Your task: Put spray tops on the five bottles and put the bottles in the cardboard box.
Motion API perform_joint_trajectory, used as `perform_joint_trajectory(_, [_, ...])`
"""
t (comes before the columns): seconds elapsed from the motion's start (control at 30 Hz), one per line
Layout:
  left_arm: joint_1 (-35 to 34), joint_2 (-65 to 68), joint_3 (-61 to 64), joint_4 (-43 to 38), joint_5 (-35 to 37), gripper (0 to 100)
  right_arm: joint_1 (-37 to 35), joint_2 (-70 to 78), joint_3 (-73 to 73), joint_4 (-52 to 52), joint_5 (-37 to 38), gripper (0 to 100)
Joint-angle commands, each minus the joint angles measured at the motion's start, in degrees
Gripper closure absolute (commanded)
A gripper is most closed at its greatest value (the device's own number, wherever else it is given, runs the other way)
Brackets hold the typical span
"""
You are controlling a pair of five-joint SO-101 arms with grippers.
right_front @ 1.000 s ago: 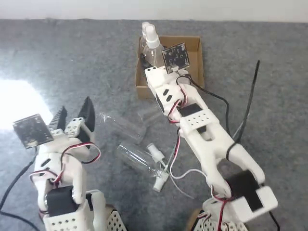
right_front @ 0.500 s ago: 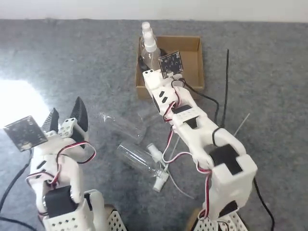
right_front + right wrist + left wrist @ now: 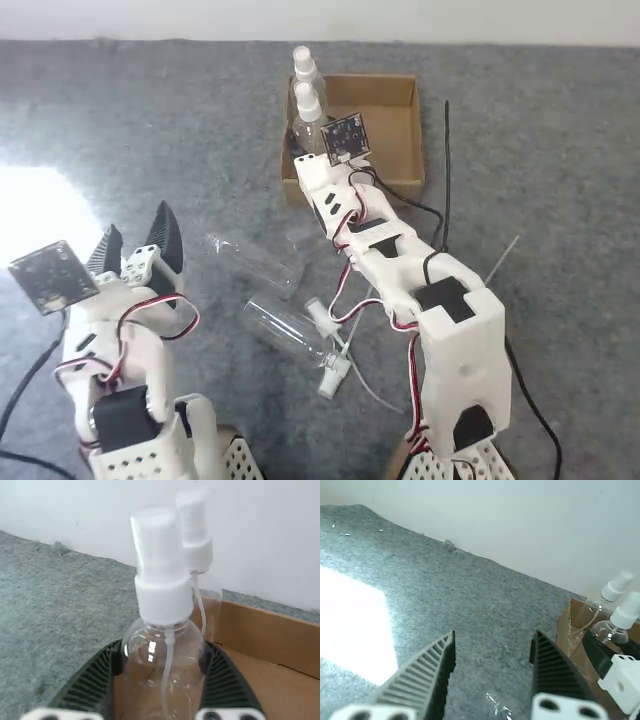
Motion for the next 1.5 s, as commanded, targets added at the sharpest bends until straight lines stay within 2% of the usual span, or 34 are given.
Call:
perform_joint_trajectory(0.0, [-0.2,-0.4,-1.5,-0.5,0.6,78,0.2,-0.6,-3.5,-1.6,0.0,93.5])
perform_joint_trajectory(0.33, [-0.2,-0.4,-1.5,-0.5,0.6,78,-1.0,-1.0,-1.8,-1.5,0.0,93.2])
perform_joint_trajectory(0.57, [-0.2,-0.4,-1.5,-0.6,0.6,78,-1.1,-1.0,-0.6,-1.0,0.1,77.2])
perform_joint_trajectory(0.87, [-0.1,-0.4,-1.5,-0.6,0.6,78,-3.4,-1.1,-0.4,2.2,0.4,77.1])
perform_joint_trajectory(1.03, [0.0,-0.4,-1.5,-0.6,0.6,78,-3.9,-1.1,-0.2,2.2,3.9,76.8])
perform_joint_trajectory(1.13, [0.0,-0.4,-1.5,-0.6,0.6,78,-3.9,-1.1,-0.2,2.4,4.0,72.8])
perform_joint_trajectory(1.47, [0.0,-0.4,-1.4,-0.6,0.6,78,-3.7,-6.5,1.3,10.1,3.8,70.9])
